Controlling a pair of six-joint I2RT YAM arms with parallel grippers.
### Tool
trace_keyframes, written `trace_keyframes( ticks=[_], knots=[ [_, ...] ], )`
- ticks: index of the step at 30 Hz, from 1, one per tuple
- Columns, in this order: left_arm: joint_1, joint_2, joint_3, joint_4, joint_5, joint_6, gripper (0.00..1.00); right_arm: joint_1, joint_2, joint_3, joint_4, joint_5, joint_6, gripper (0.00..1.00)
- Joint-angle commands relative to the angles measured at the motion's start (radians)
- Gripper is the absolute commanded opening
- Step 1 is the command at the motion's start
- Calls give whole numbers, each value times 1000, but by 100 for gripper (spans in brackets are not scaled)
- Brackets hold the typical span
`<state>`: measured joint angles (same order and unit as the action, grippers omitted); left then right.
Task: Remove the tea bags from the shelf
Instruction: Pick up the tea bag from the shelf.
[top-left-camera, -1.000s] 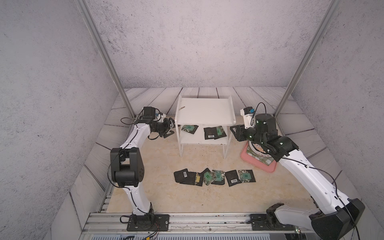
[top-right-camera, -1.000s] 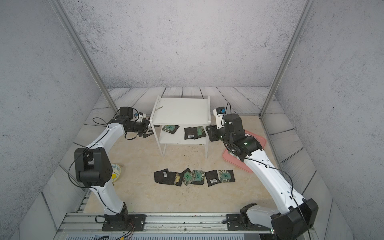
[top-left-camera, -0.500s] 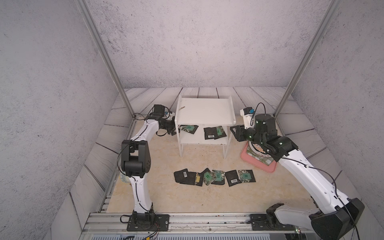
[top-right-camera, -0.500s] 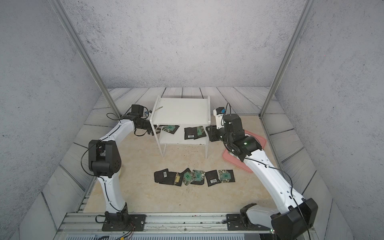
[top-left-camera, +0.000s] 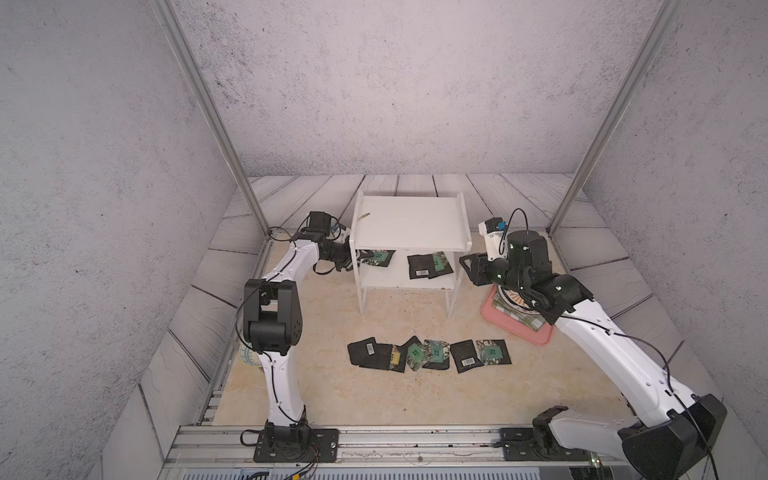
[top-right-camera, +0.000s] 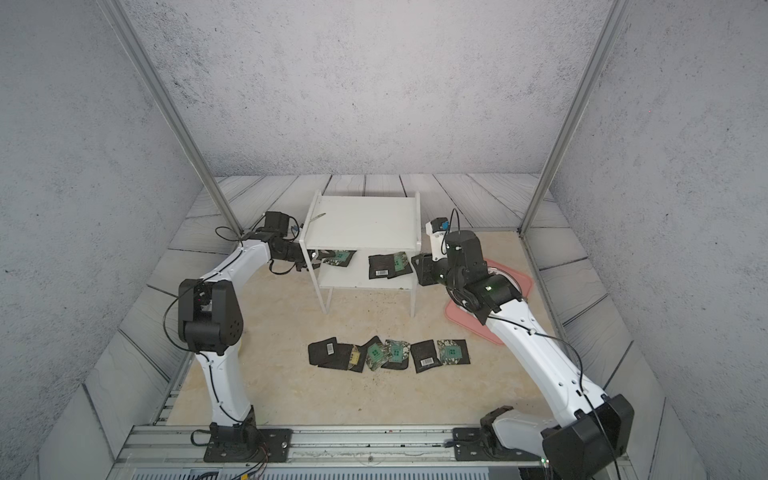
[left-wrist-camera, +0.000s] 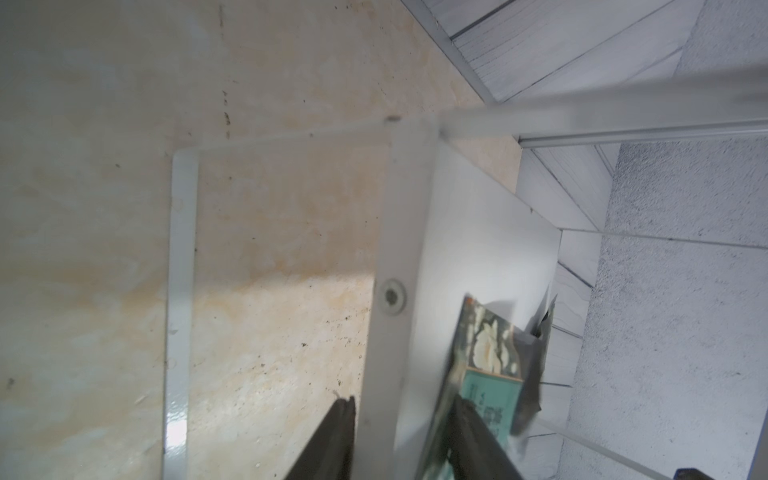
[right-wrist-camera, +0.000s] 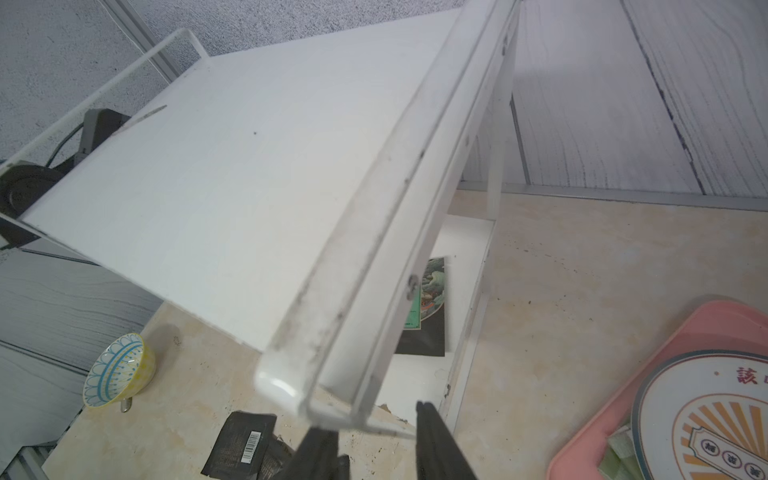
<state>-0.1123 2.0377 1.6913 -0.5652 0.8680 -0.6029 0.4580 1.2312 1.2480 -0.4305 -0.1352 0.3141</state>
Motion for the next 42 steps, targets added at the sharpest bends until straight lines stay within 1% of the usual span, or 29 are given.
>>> trace_keyframes(
  ticks=[1,13,23,31,35,37,40,42],
  knots=[
    [8,-39,-52,-37,-15,26,35,4,-9,-11,15,12,5,35],
    [26,-132,-139,-49,-12,60,16,3,-7,-22,27,4,12,36],
    [36,-181,-162,-53,9,67,15,4,-5,-28,32,3,17,36],
    [54,-209,-179,-53,15,66,11,3,-7,-37,39,0,22,36],
    [60,-223,-194,-47,19,64,7,3,-2,-39,44,-3,23,36],
    [64,-232,-204,-43,17,61,7,4,-1,-39,44,-3,23,36],
    [66,-239,-215,-39,20,60,11,3,-1,-39,45,-3,23,36],
    [66,-240,-224,-36,20,60,11,3,1,-40,45,-4,22,36]
  ],
)
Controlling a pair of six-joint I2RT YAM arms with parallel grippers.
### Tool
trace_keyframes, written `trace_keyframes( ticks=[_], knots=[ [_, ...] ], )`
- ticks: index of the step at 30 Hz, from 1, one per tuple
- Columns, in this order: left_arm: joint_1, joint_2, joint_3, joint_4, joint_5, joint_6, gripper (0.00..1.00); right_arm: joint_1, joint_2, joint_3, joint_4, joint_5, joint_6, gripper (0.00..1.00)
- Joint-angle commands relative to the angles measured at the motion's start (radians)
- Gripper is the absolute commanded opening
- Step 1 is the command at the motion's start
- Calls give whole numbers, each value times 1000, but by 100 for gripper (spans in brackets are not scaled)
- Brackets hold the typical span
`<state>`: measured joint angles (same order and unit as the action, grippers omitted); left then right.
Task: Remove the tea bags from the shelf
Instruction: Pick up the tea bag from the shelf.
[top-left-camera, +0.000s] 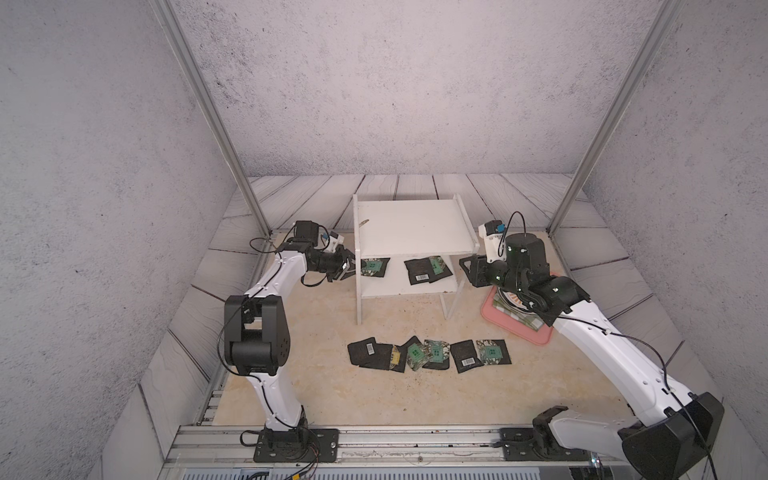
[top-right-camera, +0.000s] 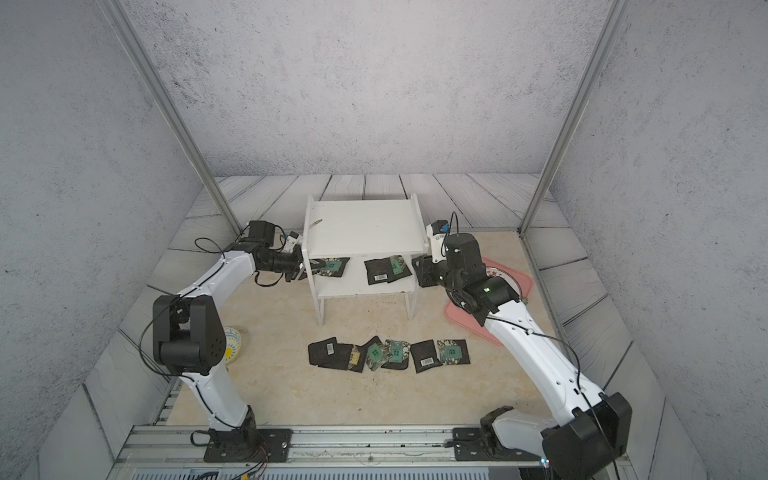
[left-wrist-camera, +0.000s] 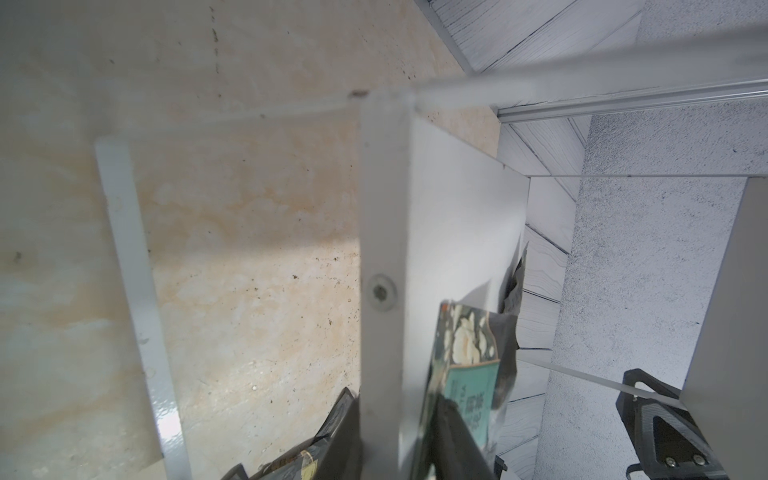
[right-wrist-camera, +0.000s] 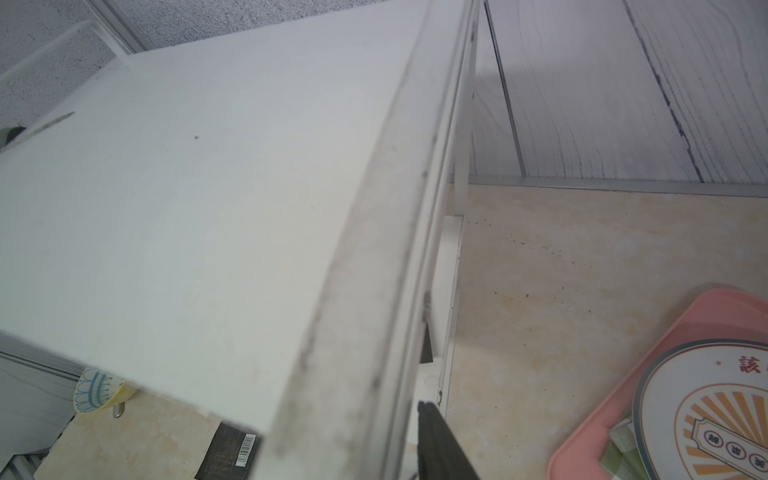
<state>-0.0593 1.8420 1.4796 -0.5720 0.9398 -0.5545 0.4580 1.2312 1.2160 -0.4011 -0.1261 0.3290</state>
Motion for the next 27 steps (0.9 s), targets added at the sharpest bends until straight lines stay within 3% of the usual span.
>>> trace_keyframes(
  ticks=[1,18,27],
  knots=[
    [13,-42,-16,-28,-52,13,12,4,2,-9,16,-14,8,36],
    [14,39,-41,31,-62,16,20,4,17,-5,21,-24,8,36],
    [14,59,-50,30,-64,19,34,4,22,-3,19,-26,8,36]
  ],
)
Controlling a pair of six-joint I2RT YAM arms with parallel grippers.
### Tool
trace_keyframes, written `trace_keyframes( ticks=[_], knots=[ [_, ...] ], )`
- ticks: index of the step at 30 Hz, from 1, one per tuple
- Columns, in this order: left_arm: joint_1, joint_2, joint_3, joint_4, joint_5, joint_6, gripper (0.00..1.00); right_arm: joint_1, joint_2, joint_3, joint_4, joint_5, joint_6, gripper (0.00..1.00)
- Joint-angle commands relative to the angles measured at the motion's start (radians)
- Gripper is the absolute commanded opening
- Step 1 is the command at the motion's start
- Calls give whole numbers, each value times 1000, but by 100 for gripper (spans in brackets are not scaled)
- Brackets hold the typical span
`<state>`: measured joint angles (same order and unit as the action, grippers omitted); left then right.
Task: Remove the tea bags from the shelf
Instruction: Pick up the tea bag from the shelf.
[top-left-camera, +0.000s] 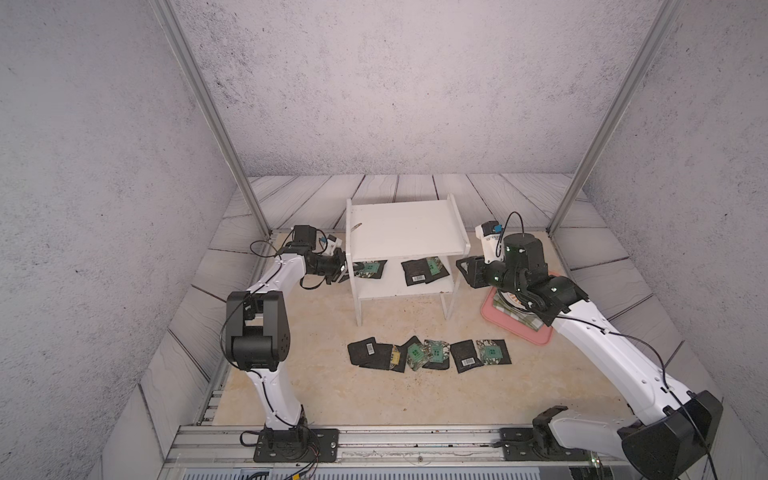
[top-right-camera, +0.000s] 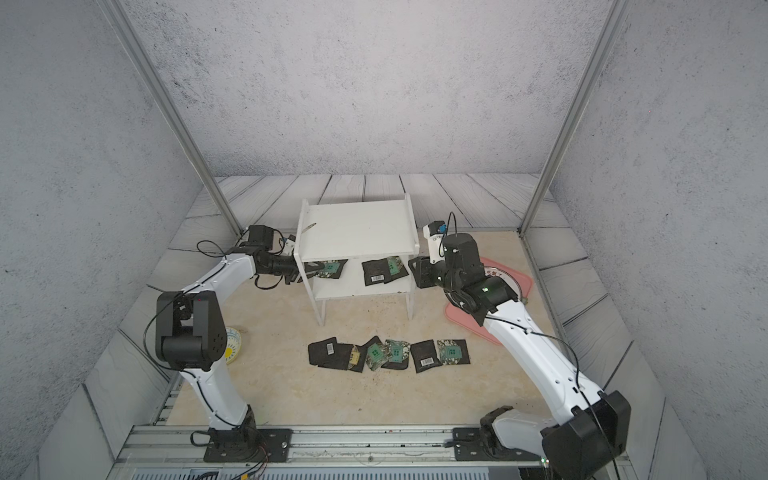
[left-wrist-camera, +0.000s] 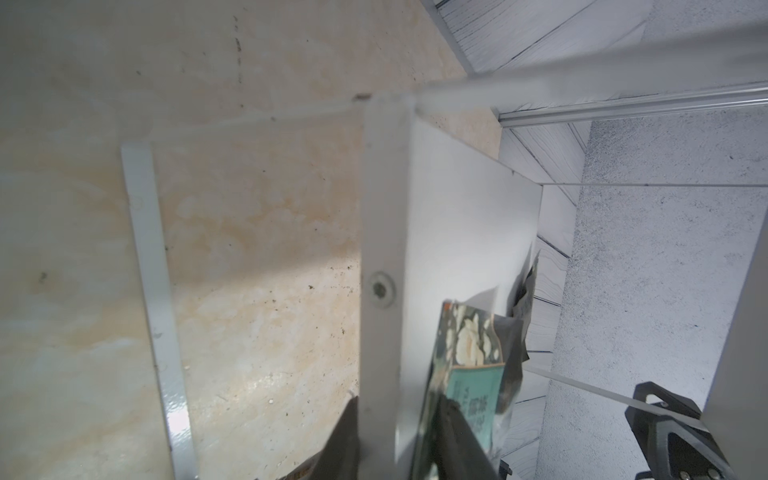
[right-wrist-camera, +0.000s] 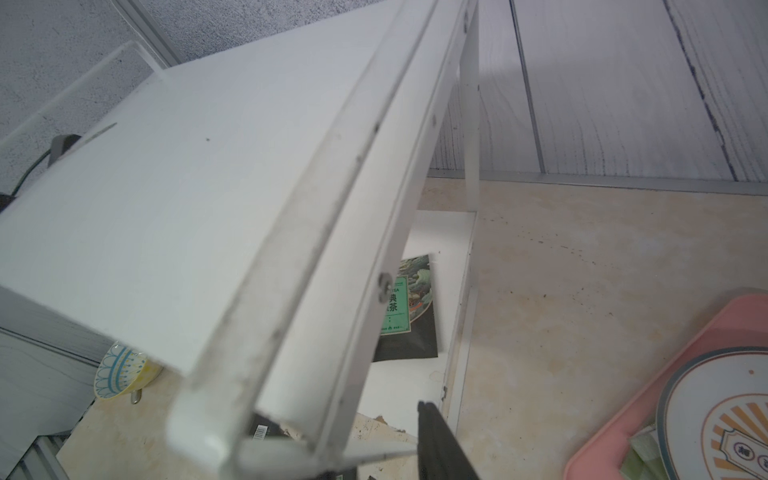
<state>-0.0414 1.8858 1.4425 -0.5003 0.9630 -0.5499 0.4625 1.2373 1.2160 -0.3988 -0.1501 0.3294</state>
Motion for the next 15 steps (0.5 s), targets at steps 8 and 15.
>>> trace_keyframes(
  ticks=[8,15],
  knots=[
    [-2,-25,-16,-103,-160,53,46,-1,10,-9,20,-3,11,36],
    [17,-101,-62,-146,-228,80,42,-1,7,-21,29,-8,16,36]
  ],
)
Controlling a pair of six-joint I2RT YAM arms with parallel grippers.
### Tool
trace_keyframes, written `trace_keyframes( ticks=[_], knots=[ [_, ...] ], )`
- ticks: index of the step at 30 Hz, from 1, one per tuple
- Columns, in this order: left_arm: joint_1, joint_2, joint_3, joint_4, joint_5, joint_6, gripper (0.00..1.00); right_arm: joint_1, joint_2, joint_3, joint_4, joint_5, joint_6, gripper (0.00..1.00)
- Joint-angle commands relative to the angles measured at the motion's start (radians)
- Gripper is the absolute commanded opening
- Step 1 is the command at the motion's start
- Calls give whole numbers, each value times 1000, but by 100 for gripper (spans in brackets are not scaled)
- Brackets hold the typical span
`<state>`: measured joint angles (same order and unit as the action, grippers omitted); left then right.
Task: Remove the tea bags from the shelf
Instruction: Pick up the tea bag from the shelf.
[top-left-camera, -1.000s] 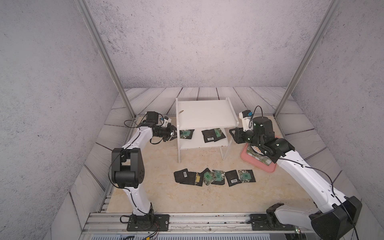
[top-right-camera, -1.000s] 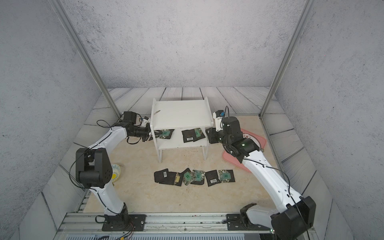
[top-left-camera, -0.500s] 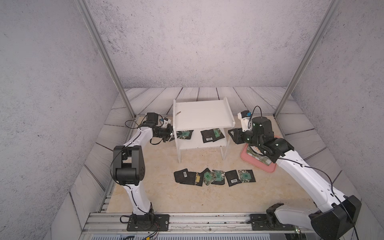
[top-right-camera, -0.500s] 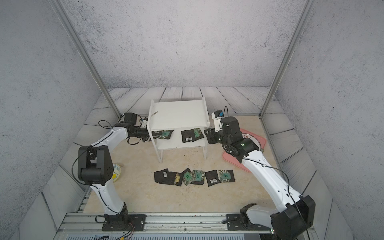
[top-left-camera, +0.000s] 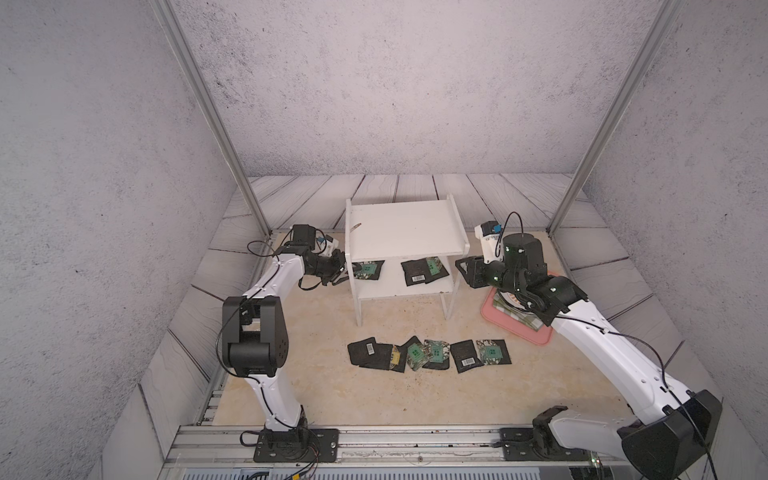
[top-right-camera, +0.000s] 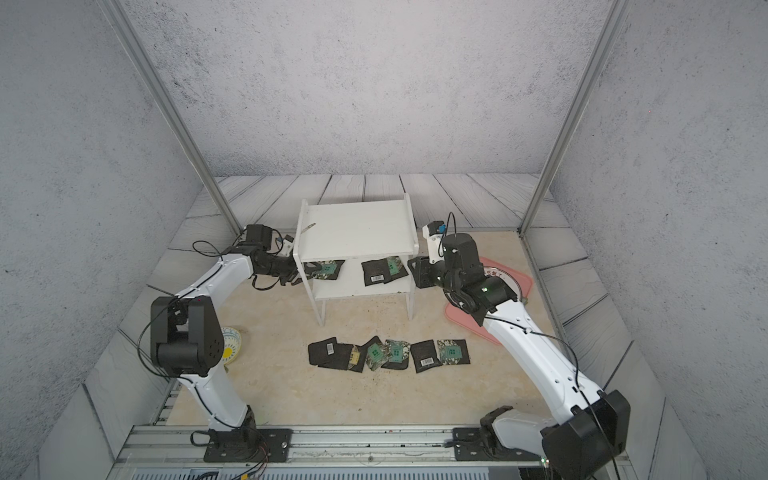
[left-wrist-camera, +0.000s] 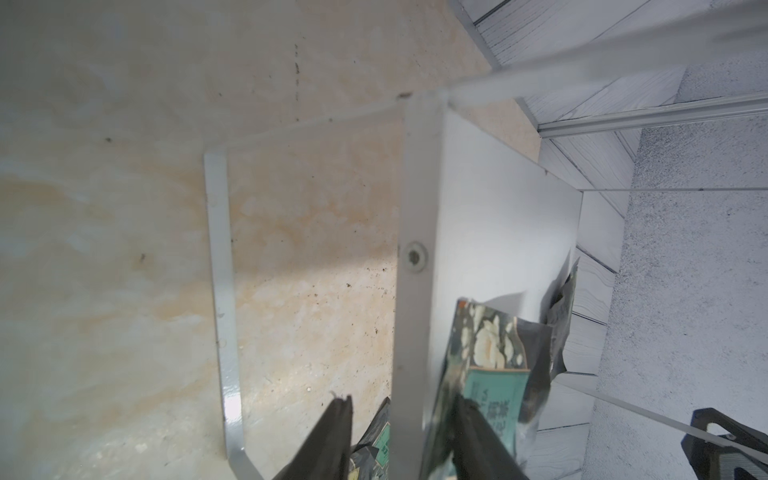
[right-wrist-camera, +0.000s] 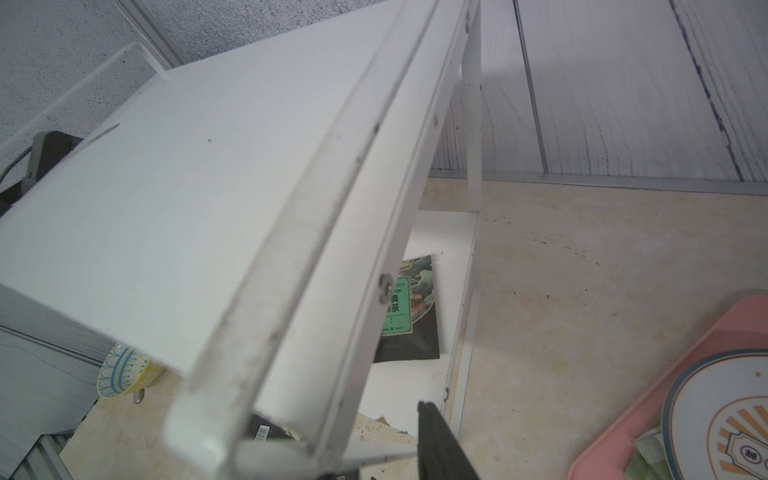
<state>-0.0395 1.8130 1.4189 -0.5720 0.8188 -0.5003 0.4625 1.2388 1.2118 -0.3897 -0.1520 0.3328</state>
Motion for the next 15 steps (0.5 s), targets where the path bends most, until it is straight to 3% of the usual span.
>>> trace_keyframes(
  ticks=[1,10,15],
  knots=[
    [19,-37,-47,-75,-81,31,41,-1,5,-19,22,-8,13,36],
    [25,-80,-75,-68,-41,19,19,-1,4,-29,29,-6,17,36],
    [27,-106,-89,-72,-43,17,12,-1,0,-33,31,-3,17,36]
  ],
)
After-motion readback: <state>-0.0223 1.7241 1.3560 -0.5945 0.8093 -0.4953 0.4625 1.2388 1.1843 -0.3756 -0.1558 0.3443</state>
